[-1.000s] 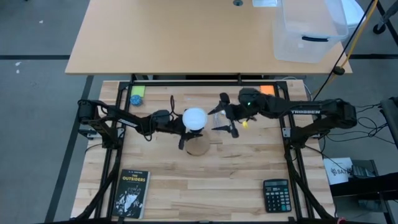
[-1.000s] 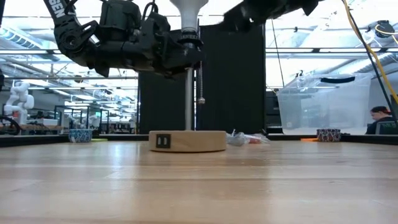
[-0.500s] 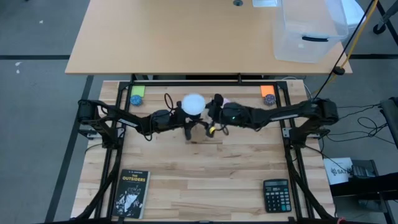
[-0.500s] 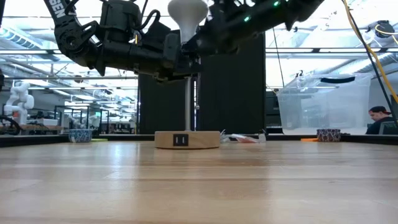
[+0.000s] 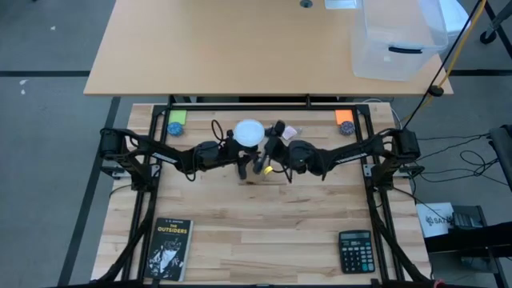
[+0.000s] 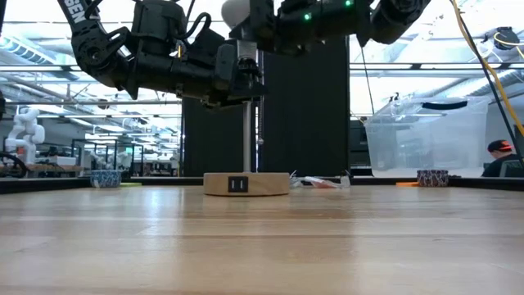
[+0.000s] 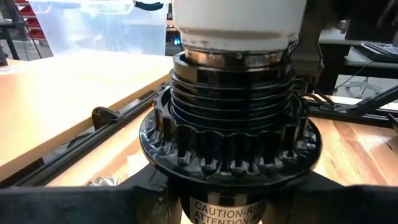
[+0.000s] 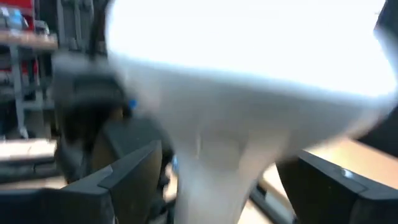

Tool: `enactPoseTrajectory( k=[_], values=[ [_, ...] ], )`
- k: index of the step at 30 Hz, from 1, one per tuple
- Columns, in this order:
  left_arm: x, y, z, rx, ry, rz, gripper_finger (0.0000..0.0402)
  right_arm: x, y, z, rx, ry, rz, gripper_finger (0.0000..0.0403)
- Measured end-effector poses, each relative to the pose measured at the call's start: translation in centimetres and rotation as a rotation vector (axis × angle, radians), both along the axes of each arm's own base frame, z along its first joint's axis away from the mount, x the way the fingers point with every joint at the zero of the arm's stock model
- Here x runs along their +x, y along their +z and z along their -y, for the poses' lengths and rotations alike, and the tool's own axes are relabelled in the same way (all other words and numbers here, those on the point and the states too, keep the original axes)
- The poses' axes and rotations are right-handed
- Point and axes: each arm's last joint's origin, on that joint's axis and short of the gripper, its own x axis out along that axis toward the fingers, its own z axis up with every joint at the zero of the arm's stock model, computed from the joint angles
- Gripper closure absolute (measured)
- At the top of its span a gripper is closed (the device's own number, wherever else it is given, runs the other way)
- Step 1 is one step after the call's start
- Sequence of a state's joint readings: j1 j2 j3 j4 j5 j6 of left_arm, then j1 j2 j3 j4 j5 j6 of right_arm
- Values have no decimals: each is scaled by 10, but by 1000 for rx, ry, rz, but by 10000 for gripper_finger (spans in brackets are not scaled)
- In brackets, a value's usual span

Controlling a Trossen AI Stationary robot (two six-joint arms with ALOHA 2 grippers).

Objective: Screw lightbulb
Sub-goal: Remove the lightbulb from the lamp

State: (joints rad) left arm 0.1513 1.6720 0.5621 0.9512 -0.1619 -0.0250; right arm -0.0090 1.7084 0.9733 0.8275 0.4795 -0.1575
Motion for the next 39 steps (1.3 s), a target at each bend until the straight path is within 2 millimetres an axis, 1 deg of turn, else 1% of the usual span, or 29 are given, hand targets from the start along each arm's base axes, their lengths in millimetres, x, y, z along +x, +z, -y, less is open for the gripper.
enactPoseTrajectory(
  k=[3, 8, 12, 17, 20, 25, 31, 39],
  values=[
    [0, 0, 0, 0, 1, 0, 259, -1, 6, 0, -31, 6, 53, 106],
    [0, 0, 0, 0, 0, 0, 259, -1, 6, 7, -44, 20, 49, 128],
    [0, 0, 0, 0, -8, 0, 259, 0, 6, 13, -8, 106, 65, 155],
    [0, -1, 1, 8, -47, -8, 259, 0, 5, 16, -7, 131, 57, 194],
    [0, -1, 1, 13, -58, -10, 259, 0, 4, 18, -6, 161, 51, 209],
    [0, -1, 2, 19, -109, -13, 259, -3, 8, 23, 5, 210, 22, 217],
    [0, -1, 2, 15, -191, -12, 259, -11, 16, 29, 7, 310, -27, 219],
    [0, 0, 1, -21, -380, 2, 259, -17, 20, 36, 14, 432, -50, 220]
  ],
)
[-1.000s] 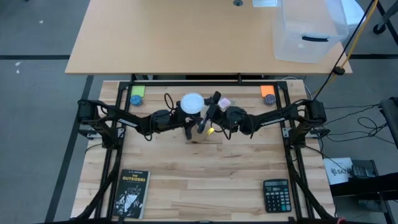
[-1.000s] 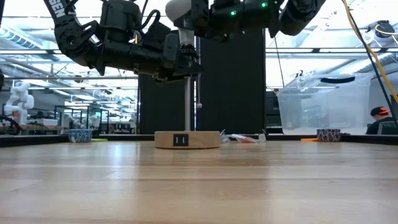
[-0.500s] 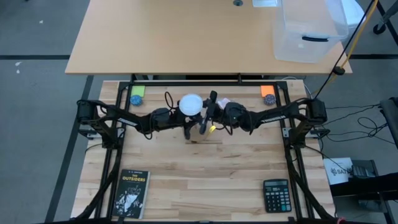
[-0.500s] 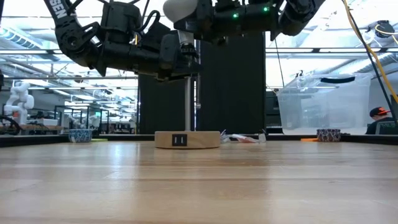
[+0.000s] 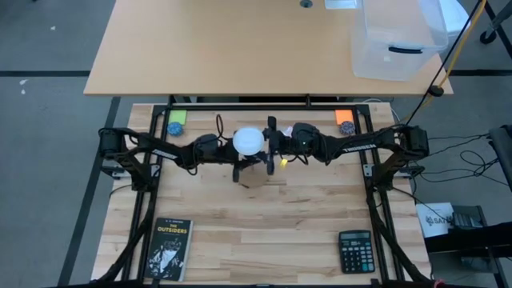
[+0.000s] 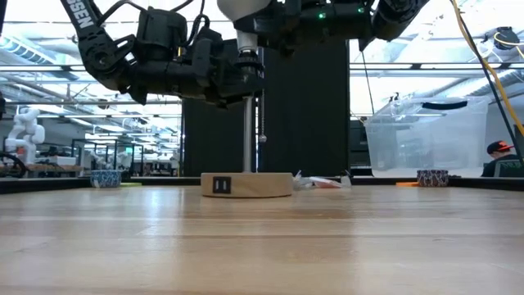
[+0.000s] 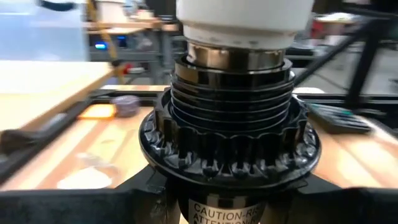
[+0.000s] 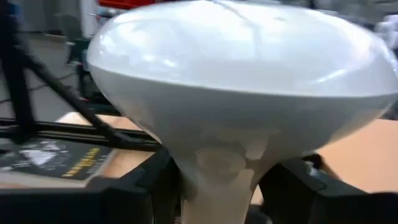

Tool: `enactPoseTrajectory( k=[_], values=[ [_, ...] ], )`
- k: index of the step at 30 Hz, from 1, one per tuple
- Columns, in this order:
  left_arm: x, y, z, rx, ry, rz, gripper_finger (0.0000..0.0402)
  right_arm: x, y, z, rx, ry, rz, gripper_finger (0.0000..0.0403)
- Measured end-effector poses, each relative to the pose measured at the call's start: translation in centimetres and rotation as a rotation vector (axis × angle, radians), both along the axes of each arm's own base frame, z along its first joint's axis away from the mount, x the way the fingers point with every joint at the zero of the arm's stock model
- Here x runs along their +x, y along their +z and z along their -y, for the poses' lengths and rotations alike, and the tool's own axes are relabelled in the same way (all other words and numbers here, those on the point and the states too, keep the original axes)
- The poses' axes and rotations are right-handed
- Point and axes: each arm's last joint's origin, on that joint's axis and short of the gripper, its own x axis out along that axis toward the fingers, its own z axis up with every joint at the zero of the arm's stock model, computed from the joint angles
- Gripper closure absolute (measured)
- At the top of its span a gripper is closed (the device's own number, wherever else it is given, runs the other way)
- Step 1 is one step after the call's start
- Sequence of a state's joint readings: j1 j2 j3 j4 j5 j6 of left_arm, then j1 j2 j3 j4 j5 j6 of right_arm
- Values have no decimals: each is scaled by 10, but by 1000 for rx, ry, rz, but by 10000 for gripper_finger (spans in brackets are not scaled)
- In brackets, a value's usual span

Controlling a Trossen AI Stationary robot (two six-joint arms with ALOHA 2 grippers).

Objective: Screw lightbulb
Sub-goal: Remove the lightbulb from the lamp

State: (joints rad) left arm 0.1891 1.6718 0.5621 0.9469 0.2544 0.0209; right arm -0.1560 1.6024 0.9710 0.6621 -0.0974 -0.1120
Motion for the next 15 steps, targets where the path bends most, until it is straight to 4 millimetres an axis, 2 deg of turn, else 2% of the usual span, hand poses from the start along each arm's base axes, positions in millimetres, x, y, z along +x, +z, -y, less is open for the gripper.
enactPoseTrajectory(
  k=[9, 13, 15],
  values=[
    [-2, 2, 8, -56, -277, 27, 259, 3, 7, -10, -81, 166, 4, 220],
    [-2, 3, 13, -47, -404, 50, 259, 0, 26, -9, -180, 190, 115, 221],
    [-3, 3, 15, -44, -431, 52, 259, 2, 22, -8, -204, 194, 97, 221]
  ],
)
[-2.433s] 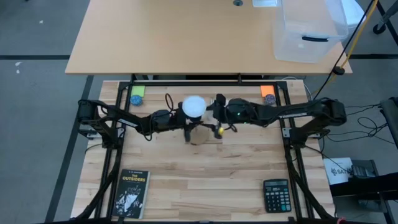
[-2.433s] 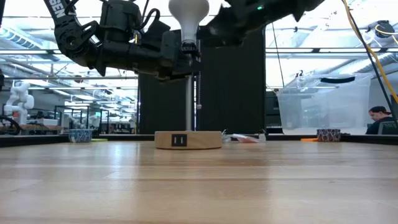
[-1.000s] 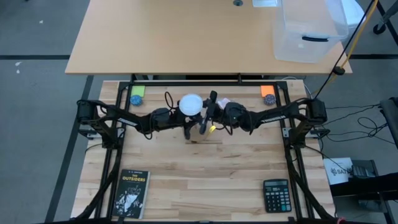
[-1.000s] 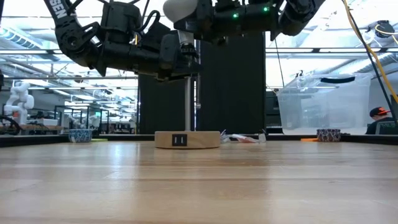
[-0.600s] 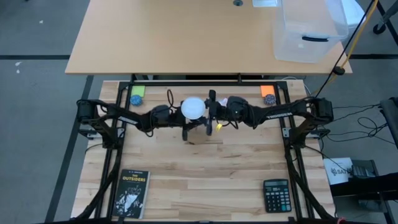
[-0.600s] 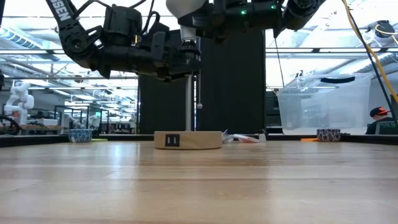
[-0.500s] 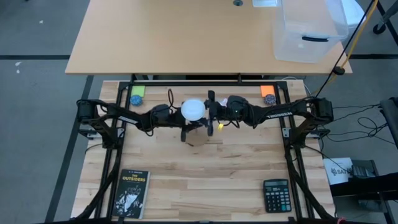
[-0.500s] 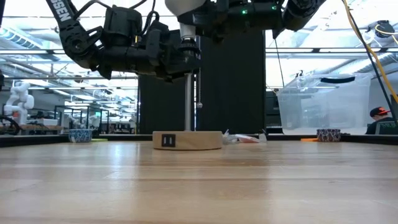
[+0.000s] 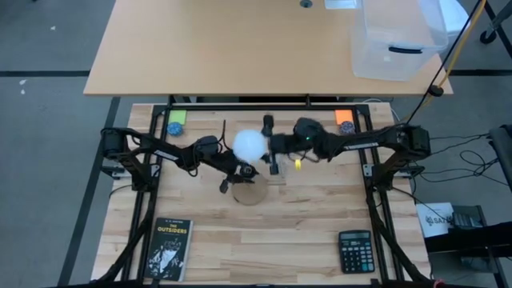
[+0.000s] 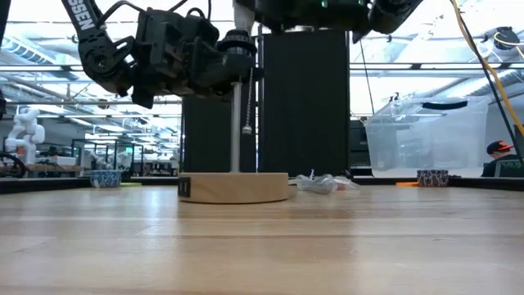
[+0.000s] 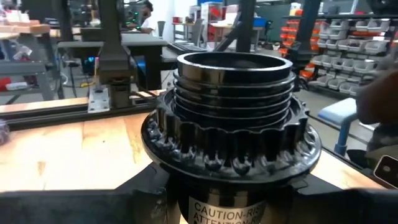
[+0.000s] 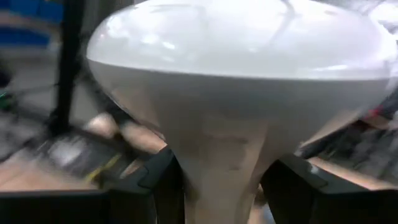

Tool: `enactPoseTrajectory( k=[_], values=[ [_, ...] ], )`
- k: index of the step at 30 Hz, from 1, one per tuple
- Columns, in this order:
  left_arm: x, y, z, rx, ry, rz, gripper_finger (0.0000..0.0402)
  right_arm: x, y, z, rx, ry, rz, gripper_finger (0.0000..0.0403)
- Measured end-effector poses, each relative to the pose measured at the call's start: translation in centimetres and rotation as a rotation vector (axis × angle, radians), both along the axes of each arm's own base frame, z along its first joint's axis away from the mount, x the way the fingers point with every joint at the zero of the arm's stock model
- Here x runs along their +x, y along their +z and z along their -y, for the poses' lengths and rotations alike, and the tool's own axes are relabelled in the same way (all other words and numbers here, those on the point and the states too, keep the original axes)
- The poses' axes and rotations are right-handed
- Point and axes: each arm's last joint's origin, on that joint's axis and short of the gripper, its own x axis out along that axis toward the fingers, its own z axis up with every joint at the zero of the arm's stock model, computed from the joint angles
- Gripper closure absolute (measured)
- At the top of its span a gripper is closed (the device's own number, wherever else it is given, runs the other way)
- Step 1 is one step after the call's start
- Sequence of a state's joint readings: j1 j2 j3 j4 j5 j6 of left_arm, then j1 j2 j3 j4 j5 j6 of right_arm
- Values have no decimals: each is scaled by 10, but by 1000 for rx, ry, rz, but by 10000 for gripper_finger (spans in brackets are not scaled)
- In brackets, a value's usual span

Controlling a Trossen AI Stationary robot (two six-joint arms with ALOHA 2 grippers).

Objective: Screw lightbulb
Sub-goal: Remove the lightbulb from the lamp

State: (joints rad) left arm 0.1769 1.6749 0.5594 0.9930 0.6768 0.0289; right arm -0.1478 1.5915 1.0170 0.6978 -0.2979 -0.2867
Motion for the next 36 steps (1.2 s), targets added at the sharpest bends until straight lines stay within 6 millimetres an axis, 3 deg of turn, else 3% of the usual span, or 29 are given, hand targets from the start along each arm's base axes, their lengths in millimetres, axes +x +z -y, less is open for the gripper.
enactPoseTrajectory(
  k=[2, 6, 11, 22, 26, 36],
  values=[
    [0, 0, 2, 9, 1, 4, 259, 2, -10, -2, 3, 23, -57, 221],
    [1, 0, 1, 4, 50, -6, 259, 0, -2, -1, 0, 9, -16, 221],
    [2, -1, -2, 6, 140, -21, 259, -3, -6, 2, -18, -66, -86, 221],
    [5, -1, -7, 48, 482, -24, 259, -37, 13, 14, -137, -594, -268, 221],
    [5, -1, -8, 52, 566, -20, 259, -48, 10, 17, -154, -736, -380, 221],
    [5, 0, -8, 46, 573, -15, 250, -52, 3, 18, -101, -752, -456, 221]
  ],
)
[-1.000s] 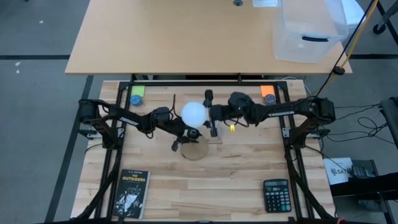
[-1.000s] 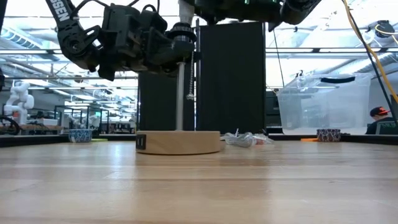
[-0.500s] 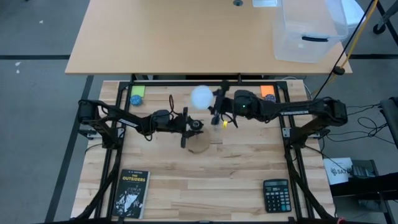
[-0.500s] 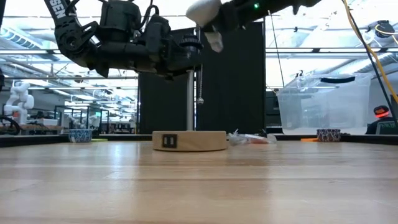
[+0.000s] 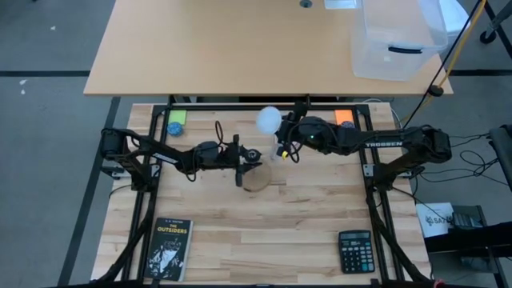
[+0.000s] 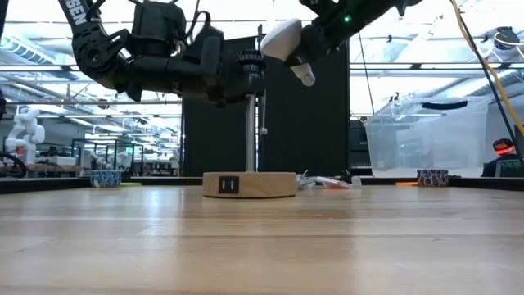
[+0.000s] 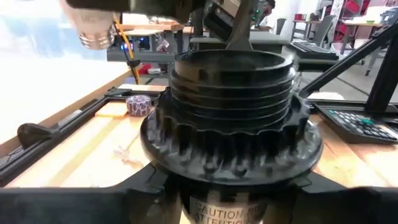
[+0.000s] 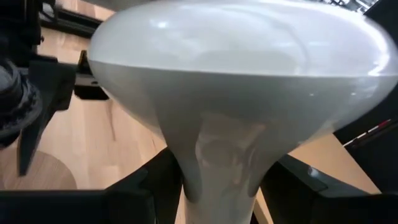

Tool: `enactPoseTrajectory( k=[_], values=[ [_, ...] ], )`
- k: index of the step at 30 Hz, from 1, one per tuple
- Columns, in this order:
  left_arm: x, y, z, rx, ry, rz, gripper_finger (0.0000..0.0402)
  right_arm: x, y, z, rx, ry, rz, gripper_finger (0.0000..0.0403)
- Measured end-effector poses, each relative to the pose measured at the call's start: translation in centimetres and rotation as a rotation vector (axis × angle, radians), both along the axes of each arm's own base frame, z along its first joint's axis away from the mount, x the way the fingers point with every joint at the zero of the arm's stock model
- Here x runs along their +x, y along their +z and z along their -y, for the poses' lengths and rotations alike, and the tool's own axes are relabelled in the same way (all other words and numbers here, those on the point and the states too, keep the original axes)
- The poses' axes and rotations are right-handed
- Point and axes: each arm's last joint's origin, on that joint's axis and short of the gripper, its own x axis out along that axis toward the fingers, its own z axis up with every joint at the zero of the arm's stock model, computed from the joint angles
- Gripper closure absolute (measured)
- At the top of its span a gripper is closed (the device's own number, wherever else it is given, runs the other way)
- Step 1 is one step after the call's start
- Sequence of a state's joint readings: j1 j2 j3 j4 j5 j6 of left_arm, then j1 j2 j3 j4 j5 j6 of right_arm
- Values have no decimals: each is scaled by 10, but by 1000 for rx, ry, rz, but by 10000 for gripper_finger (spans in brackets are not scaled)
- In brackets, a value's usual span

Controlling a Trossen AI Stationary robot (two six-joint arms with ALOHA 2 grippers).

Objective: Screw lightbulb
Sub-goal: Remove the lightbulb from the lamp

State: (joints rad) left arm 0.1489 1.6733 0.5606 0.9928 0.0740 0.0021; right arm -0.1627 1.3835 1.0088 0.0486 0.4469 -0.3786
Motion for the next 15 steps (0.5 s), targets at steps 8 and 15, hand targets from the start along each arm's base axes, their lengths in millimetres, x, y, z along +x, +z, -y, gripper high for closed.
enactPoseTrajectory(
  k=[8, 15],
  values=[
    [1, 1, 5, 7, -8, 12, 163, -3, -8, -1, 26, -1, -81, 221],
    [1, 2, 6, 2, -21, 24, 154, -6, -15, -1, 66, -15, -134, 221]
  ],
)
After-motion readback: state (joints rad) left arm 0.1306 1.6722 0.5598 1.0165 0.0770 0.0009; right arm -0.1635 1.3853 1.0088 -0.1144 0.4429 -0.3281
